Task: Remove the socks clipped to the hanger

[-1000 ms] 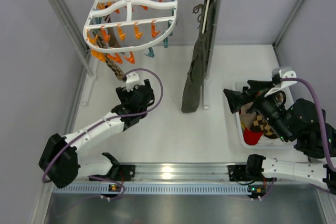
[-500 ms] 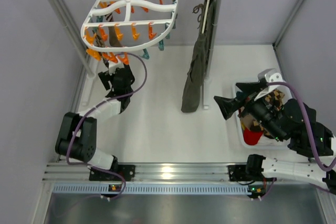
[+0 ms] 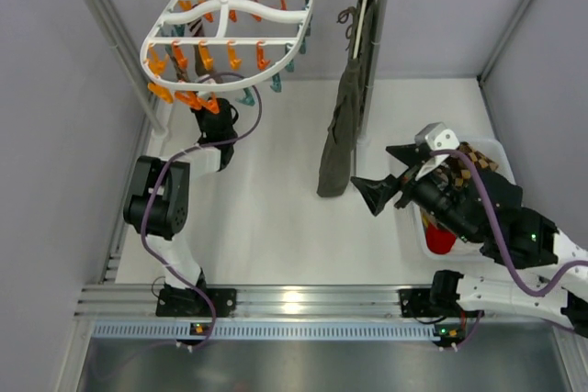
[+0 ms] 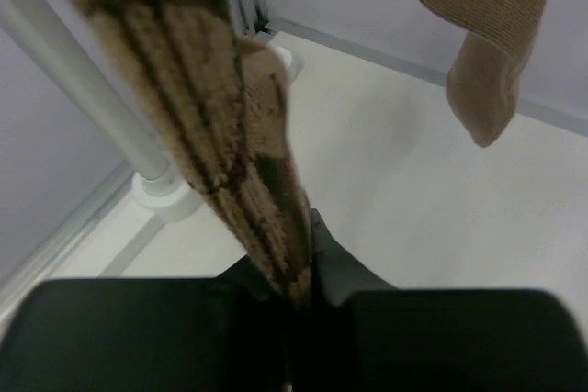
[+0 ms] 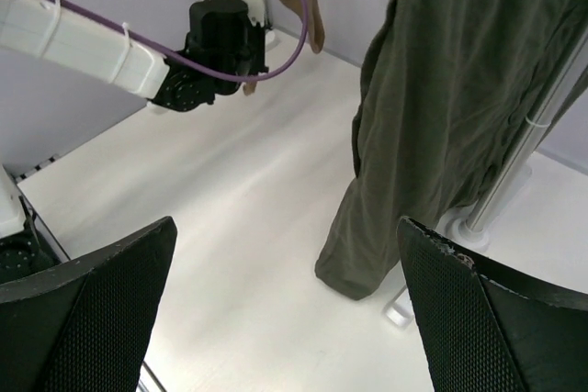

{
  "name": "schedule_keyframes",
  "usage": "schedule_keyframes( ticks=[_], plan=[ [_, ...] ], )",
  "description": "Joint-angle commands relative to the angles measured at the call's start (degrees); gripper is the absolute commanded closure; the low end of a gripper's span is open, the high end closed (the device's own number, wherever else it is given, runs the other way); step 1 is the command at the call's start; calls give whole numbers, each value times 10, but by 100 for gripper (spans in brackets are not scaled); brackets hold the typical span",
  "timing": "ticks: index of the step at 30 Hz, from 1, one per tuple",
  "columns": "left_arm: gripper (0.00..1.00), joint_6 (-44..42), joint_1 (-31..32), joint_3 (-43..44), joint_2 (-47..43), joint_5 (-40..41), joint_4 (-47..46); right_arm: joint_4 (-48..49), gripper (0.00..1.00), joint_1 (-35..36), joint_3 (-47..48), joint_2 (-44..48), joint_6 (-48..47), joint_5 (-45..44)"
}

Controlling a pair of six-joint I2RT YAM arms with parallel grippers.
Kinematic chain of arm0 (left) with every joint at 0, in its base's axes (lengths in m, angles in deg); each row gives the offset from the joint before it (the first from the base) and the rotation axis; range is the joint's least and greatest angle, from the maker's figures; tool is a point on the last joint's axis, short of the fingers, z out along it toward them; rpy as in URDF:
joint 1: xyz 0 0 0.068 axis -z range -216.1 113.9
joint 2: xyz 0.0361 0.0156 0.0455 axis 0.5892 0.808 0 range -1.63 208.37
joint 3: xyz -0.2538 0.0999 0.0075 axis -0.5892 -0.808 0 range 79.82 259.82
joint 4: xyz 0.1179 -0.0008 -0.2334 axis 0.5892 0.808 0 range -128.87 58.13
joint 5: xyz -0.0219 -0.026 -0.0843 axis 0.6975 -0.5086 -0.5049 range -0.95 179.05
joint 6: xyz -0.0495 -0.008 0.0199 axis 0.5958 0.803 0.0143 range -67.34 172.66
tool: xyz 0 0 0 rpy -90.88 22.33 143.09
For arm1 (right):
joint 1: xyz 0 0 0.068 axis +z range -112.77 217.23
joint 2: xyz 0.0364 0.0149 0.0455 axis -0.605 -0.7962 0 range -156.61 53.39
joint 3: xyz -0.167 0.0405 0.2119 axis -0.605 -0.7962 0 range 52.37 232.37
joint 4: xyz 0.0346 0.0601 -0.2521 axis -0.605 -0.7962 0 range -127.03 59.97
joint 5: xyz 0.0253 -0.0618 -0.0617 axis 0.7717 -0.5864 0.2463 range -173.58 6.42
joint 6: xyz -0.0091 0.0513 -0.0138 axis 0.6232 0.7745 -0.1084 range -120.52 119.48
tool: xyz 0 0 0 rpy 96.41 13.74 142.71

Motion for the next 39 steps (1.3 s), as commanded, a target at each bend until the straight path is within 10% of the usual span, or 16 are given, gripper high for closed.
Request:
schedule_keyframes(
  ticks=[1, 20, 39],
  plan=[
    [95, 4, -2, 16, -12, 57, -48, 46, 1, -1, -1, -24, -14, 22],
    [100, 63, 189, -193, -257, 255, -47, 69, 0, -1, -13, 26, -6, 11],
    [100, 30, 420, -242, -282, 451, -47, 62, 1, -1, -21, 70, 9, 22]
  ],
)
